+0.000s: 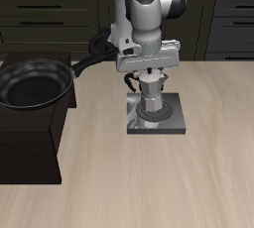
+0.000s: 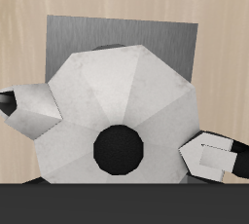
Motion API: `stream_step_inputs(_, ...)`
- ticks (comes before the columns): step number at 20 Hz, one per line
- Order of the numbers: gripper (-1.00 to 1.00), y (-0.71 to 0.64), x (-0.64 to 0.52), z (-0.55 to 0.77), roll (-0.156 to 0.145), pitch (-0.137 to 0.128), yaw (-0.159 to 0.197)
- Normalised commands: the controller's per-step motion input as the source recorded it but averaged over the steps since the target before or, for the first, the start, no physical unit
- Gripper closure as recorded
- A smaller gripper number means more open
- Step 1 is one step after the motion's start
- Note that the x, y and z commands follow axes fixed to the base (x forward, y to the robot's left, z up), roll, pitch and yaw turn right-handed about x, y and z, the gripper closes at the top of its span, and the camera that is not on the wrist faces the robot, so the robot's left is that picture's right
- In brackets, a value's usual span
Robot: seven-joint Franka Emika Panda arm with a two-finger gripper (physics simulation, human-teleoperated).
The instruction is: Place the moka pot on the stove and turn on the stove
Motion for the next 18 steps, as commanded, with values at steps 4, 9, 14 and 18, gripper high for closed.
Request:
stream_step_inputs(4, 1.0, 0.1, -0.04, -0.12, 0.016, 0.021, 0.005)
stream_step_inputs(9, 1.0, 0.12, -0.09, -0.04, 0.036, 0.007, 0.012)
stream_step_inputs(14, 1.0, -0.08, 0.02, -0.03, -0.023, 0.006, 0.011)
stream_step_inputs(18, -1.0, -0.07, -0.01, -0.03, -0.025, 0.008, 0.013)
